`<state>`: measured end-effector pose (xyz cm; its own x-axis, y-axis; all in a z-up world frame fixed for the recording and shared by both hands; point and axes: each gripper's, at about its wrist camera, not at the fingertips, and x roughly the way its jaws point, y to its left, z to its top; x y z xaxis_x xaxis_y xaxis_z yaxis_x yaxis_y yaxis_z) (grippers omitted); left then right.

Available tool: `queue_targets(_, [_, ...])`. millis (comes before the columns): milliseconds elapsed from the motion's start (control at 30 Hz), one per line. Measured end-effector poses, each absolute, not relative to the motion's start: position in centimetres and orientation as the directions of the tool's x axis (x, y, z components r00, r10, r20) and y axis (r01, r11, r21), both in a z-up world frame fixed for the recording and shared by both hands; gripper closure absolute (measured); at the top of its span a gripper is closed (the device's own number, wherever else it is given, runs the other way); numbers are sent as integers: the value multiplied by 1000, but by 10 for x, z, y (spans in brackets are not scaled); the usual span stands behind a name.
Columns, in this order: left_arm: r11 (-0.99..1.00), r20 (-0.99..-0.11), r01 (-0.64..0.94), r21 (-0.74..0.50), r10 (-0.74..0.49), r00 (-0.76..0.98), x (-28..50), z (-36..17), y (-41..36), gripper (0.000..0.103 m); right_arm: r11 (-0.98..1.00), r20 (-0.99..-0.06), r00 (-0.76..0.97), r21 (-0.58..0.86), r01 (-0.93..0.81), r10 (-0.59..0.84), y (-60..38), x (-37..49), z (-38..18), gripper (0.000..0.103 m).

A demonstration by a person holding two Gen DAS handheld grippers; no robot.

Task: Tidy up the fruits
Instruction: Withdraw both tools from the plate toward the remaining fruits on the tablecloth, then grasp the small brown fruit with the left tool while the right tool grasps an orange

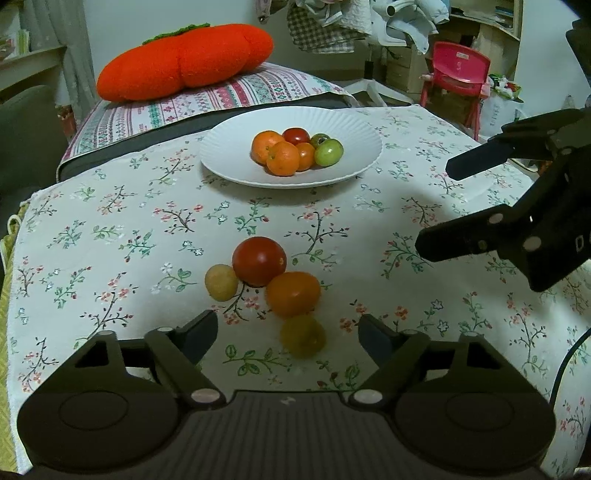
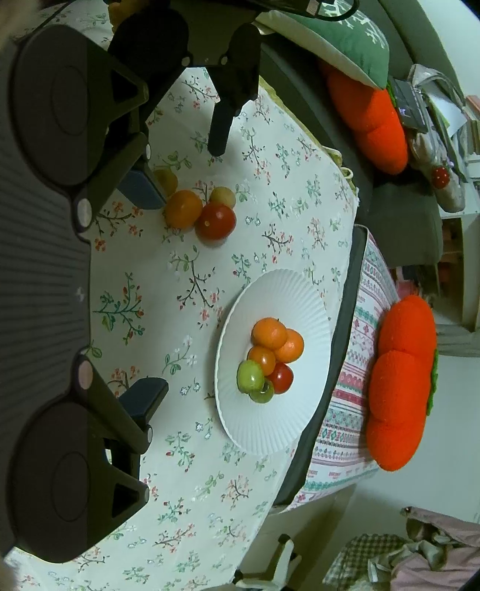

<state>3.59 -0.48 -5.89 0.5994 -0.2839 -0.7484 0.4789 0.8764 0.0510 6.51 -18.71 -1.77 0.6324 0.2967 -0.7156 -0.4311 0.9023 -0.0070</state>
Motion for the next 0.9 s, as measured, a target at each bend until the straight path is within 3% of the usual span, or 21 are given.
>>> queue_targets(100, [869, -746, 493, 51, -294, 597, 37, -62, -7, 48, 902, -719, 631, -12, -431, 291, -186, 65, -19, 6])
queue_targets(200, [856, -748, 515, 54, -306, 588, 38, -67, -10, 64, 902, -721, 629, -14, -432, 290, -186, 65, -21, 6])
queue_targets(267, [844, -758, 533, 56, -311, 573, 41, -72, -12, 91, 901, -722, 629, -18, -434, 289, -185, 65, -23, 6])
queue_targets(300, [841, -765, 538, 57, -309, 565, 42, -75, -13, 100, 900, -723, 628, -20, -436, 288, -185, 66, -24, 6])
queue_targets(533, [858, -770, 511, 50, -293, 567, 45, -69, 8, 100, 890, -729, 609, -1, -457, 312, -176, 69, -35, 16])
queue_targets(833, [933, -772, 359, 14, -218, 597, 56, -54, 58, 100, 820, -717, 559, 32, -572, 418, -127, 83, -50, 28])
queue_targets(900, [944, -771, 330, 0, -210, 601, 59, -51, 66, 100, 809, -714, 555, 28, -587, 427, -116, 88, -53, 35])
